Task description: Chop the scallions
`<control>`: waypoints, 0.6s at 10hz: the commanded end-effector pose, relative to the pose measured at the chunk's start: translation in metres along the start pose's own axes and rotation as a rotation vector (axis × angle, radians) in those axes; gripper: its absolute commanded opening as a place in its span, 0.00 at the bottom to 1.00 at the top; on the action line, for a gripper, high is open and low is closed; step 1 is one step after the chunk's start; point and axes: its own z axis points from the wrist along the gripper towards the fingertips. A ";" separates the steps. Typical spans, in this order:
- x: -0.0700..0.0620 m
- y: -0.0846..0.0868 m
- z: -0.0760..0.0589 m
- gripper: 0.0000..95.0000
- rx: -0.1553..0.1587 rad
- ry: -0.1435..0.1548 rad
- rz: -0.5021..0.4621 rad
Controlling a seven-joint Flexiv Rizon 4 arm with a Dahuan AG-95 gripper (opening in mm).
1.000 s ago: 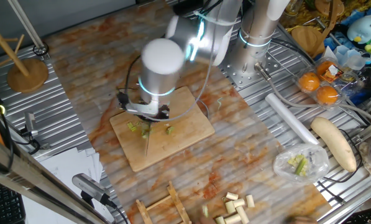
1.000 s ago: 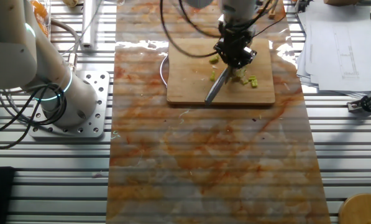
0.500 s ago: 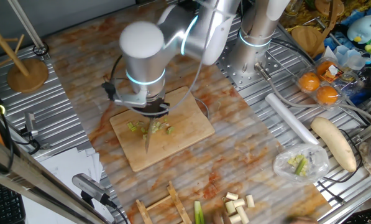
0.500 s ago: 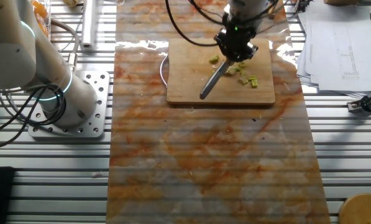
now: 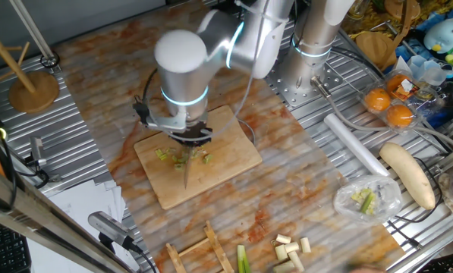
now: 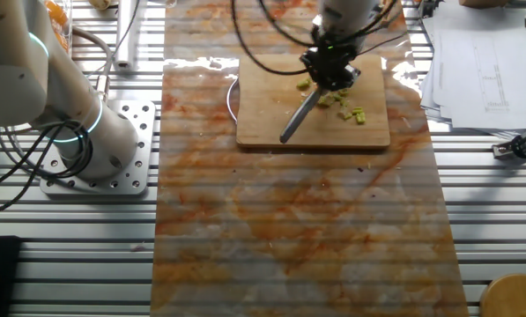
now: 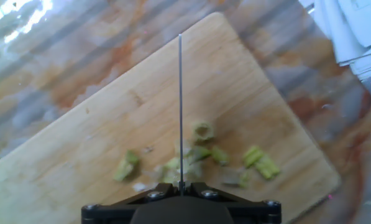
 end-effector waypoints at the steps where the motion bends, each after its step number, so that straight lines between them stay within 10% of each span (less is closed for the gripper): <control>1: 0.000 -0.001 0.008 0.00 0.030 0.013 0.004; 4: 0.002 -0.017 0.038 0.00 0.075 0.011 -0.005; 6: 0.006 -0.024 0.029 0.00 0.030 0.013 -0.004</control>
